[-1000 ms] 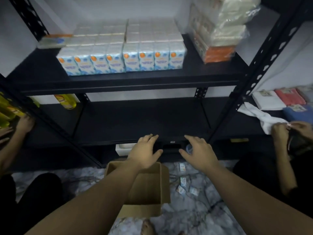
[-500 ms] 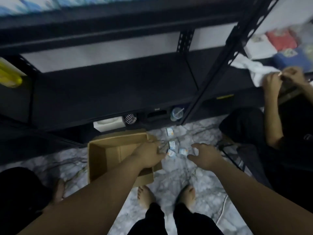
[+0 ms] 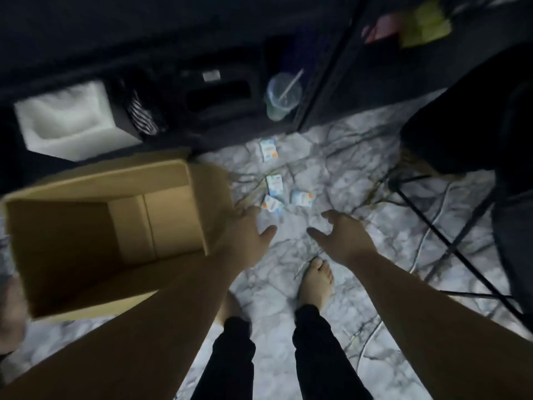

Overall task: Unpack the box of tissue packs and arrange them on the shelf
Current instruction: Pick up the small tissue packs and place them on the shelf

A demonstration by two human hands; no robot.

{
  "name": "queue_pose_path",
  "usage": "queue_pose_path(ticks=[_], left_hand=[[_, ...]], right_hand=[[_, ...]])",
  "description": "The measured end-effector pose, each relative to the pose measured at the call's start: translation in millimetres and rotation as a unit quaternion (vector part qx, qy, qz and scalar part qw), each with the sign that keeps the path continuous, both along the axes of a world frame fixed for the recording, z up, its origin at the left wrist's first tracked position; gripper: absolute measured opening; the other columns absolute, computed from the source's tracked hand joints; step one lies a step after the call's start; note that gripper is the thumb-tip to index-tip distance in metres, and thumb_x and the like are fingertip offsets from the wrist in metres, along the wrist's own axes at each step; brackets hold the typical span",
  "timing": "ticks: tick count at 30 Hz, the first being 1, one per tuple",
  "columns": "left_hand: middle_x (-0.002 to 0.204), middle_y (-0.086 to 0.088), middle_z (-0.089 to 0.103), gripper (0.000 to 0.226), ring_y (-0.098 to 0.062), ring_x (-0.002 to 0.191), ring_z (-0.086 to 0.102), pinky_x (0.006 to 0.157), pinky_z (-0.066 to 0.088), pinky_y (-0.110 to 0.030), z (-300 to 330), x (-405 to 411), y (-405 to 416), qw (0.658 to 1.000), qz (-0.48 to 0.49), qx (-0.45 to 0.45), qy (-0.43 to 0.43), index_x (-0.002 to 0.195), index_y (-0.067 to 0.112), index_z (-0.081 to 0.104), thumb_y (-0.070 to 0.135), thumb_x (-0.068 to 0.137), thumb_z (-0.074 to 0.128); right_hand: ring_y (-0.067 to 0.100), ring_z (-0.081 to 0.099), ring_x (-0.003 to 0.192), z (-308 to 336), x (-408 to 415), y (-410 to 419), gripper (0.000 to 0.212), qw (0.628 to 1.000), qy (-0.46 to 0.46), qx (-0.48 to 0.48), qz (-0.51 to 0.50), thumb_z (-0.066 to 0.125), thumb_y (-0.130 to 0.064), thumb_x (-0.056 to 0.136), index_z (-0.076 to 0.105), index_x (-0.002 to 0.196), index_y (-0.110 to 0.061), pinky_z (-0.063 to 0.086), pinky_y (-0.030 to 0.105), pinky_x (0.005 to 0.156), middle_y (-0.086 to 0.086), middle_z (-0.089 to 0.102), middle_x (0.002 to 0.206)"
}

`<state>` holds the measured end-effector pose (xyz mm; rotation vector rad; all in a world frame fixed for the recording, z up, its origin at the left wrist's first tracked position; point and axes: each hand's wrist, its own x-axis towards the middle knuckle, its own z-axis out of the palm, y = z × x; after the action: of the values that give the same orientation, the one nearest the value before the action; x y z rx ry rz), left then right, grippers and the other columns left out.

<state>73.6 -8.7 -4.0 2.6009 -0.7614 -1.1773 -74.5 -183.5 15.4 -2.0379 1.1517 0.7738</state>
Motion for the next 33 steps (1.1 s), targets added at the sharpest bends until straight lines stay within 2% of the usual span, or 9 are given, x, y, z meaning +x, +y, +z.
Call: queue_pose_path(ticks=[3, 8, 12, 14, 18, 22, 26, 30, 33], left_hand=[[0.132, -0.014, 0.065, 0.089, -0.036, 0.128, 0.057, 0.109, 0.046, -0.044, -82.4, -12.1, -15.8, 0.999, 0.027, -0.003, -0.035, 0.137, 0.022, 0.058, 0.08, 0.074, 0.035], [0.136, -0.017, 0.061, 0.062, -0.033, 0.129, 0.054, 0.106, 0.037, -0.034, -181.0, -18.4, -44.8, 0.997, 0.079, 0.001, -0.002, 0.137, 0.006, 0.054, 0.049, 0.095, 0.067], [0.134, -0.018, 0.058, 0.068, -0.037, 0.126, 0.055, 0.105, 0.044, -0.042, -245.9, -21.9, -60.8, 0.99, 0.142, -0.009, -0.007, 0.138, 0.004, 0.05, 0.045, 0.09, 0.074], [0.137, -0.016, 0.056, 0.074, -0.033, 0.128, 0.053, 0.106, 0.044, -0.04, -272.9, -20.2, -68.3, 0.986, 0.165, -0.017, -0.011, 0.142, 0.007, 0.047, 0.044, 0.085, 0.077], [0.131, -0.009, 0.057, 0.088, -0.029, 0.123, 0.055, 0.1, 0.05, -0.04, -309.6, -17.5, -78.4, 0.983, 0.174, -0.038, -0.05, 0.136, 0.018, 0.05, 0.061, 0.066, 0.081], [0.134, -0.015, 0.051, 0.093, -0.033, 0.127, 0.048, 0.101, 0.044, -0.041, -322.0, -19.9, -80.6, 0.987, 0.15, -0.017, -0.054, 0.136, 0.009, 0.047, 0.051, 0.065, 0.091], [0.14, -0.011, 0.049, 0.104, -0.031, 0.13, 0.046, 0.105, 0.045, -0.041, -304.6, -19.2, -75.8, 0.989, 0.139, -0.033, -0.049, 0.147, 0.015, 0.041, 0.047, 0.062, 0.091], [0.13, -0.013, 0.052, 0.083, -0.03, 0.122, 0.051, 0.092, 0.047, -0.037, -247.6, -23.4, -73.3, 0.995, 0.086, -0.028, -0.039, 0.131, 0.012, 0.051, 0.05, 0.067, 0.088], [0.127, -0.01, 0.053, 0.076, -0.029, 0.119, 0.053, 0.088, 0.047, -0.036, -184.9, -24.6, -72.6, 0.997, 0.039, -0.035, -0.049, 0.127, 0.014, 0.055, 0.052, 0.069, 0.085]], right_hand=[[0.029, 0.06, 0.128, -80.6, -1.7, -11.2, 0.071, 0.999, -0.013, -0.016, -0.033, 0.063, -0.065, 0.09, 0.053, 0.146, -0.022, 0.053, 0.044, 0.102, 0.008, 0.065, 0.138], [0.034, 0.059, 0.129, -191.8, 4.5, -30.1, 0.067, 0.994, -0.016, -0.049, -0.093, 0.063, -0.061, 0.093, 0.055, 0.141, -0.016, 0.052, 0.043, 0.101, 0.013, 0.067, 0.131], [0.035, 0.06, 0.125, -256.8, 16.3, -36.9, 0.063, 0.993, -0.024, -0.071, -0.092, 0.065, -0.06, 0.09, 0.054, 0.136, -0.02, 0.051, 0.042, 0.096, 0.013, 0.066, 0.131], [0.035, 0.055, 0.127, -281.8, 21.8, -38.1, 0.065, 0.994, -0.039, -0.076, -0.071, 0.068, -0.06, 0.086, 0.051, 0.138, -0.024, 0.049, 0.041, 0.098, 0.012, 0.06, 0.134], [0.033, 0.041, 0.132, -315.6, 27.5, -40.9, 0.07, 0.99, -0.085, -0.097, 0.054, 0.076, -0.05, 0.084, 0.049, 0.145, -0.03, 0.039, 0.04, 0.106, 0.006, 0.047, 0.143], [0.034, 0.045, 0.122, -334.7, 25.5, -40.1, 0.06, 0.976, -0.072, -0.16, 0.132, 0.075, -0.038, 0.085, 0.054, 0.14, -0.027, 0.041, 0.039, 0.099, 0.007, 0.05, 0.136], [0.039, 0.05, 0.116, -318.4, 19.2, -42.9, 0.06, 0.987, -0.083, -0.114, 0.076, 0.08, -0.038, 0.076, 0.059, 0.127, -0.014, 0.049, 0.043, 0.091, 0.015, 0.054, 0.122], [0.036, 0.053, 0.117, -268.0, 12.4, -48.2, 0.059, 0.992, -0.099, -0.079, 0.027, 0.08, -0.035, 0.075, 0.059, 0.124, -0.011, 0.055, 0.046, 0.085, 0.013, 0.051, 0.121], [0.036, 0.057, 0.112, -212.6, 6.5, -48.9, 0.056, 0.988, -0.119, -0.093, 0.021, 0.082, -0.033, 0.076, 0.06, 0.122, -0.011, 0.053, 0.04, 0.077, 0.011, 0.055, 0.117]])
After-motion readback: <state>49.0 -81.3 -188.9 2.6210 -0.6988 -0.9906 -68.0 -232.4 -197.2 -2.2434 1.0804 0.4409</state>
